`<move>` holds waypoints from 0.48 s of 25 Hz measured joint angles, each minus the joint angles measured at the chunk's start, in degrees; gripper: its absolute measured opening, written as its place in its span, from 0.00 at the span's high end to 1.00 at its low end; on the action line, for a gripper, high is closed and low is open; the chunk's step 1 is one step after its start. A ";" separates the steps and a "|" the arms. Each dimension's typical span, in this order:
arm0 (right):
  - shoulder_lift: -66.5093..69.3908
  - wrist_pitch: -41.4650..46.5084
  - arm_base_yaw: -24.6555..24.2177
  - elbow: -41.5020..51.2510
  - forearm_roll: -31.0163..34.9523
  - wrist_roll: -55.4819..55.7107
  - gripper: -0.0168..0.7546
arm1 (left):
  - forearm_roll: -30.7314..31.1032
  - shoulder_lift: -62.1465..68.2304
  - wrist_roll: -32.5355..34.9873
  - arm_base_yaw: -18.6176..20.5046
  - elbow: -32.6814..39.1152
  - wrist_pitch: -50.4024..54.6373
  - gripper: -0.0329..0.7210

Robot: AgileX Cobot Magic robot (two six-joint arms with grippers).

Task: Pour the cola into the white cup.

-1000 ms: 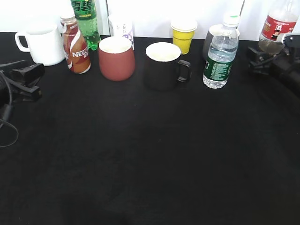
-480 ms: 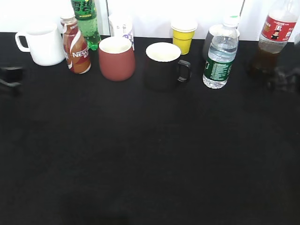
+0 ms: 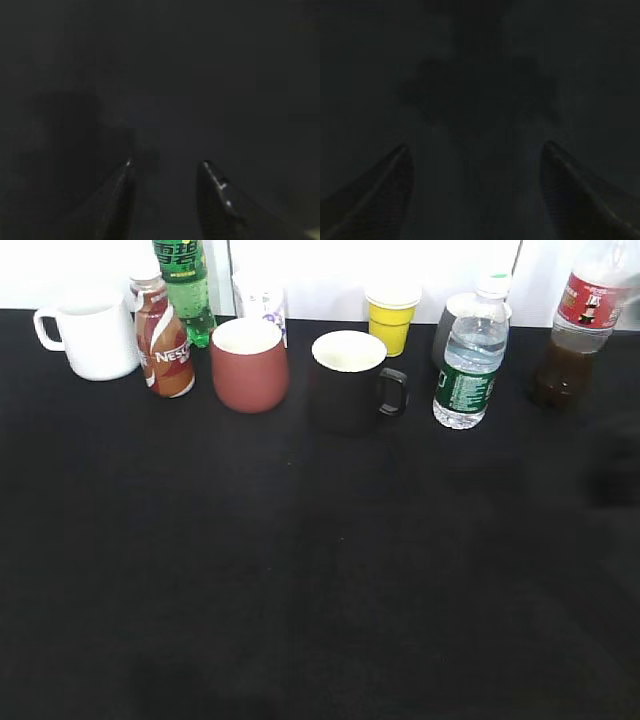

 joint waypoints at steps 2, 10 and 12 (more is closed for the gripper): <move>-12.65 5.94 0.00 0.91 0.55 -0.99 0.21 | -1.40 -7.15 1.05 0.00 -0.06 8.53 0.53; -63.36 8.72 0.00 20.70 1.26 -1.33 0.21 | -1.35 -28.45 5.93 0.00 7.06 7.77 0.52; -65.60 8.53 0.00 21.02 0.81 -1.49 0.21 | -1.19 -28.39 6.13 0.00 8.58 4.23 0.53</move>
